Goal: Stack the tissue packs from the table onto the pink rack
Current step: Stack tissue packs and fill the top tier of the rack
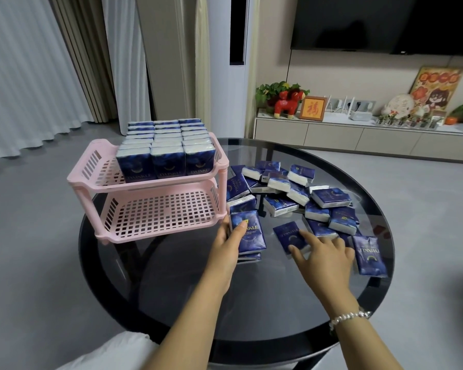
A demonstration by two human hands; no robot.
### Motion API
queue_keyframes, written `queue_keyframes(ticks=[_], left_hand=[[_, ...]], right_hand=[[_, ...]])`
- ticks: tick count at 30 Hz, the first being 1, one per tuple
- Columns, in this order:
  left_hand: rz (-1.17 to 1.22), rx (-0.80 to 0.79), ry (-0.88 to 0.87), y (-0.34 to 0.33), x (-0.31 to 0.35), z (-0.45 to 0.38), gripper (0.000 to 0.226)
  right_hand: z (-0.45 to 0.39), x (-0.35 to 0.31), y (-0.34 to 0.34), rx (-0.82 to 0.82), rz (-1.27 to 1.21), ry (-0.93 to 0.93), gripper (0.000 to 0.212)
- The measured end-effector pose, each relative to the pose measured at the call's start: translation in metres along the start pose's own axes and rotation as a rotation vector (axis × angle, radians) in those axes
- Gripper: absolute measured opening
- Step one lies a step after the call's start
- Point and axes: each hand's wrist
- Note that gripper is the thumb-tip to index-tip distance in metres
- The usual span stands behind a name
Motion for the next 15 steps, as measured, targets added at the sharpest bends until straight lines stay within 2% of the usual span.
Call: queue_keyframes(ticks=[5, 10, 12, 15], left_hand=[[0.006, 0.007, 0.006, 0.000, 0.001, 0.000, 0.023], [0.020, 0.012, -0.006, 0.000, 0.000, -0.001, 0.019], [0.029, 0.013, -0.007, 0.001, 0.001, -0.001, 0.027], [0.044, 0.013, -0.003, 0.003, 0.001, -0.002, 0.039]], right_hand=[[-0.004, -0.003, -0.005, -0.029, -0.121, -0.025, 0.061], [-0.011, -0.008, 0.000, -0.044, -0.308, -0.013, 0.051], [-0.009, -0.009, 0.000, 0.011, -0.405, 0.029, 0.048], [-0.002, -0.008, 0.003, 0.069, -0.694, 0.081, 0.038]])
Point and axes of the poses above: each hand's wrist, its own z-axis away from the middle knuckle, its own y-axis out of the back of the hand, x = y × z, and after that the axes turned 12 degrees about y, right-handed
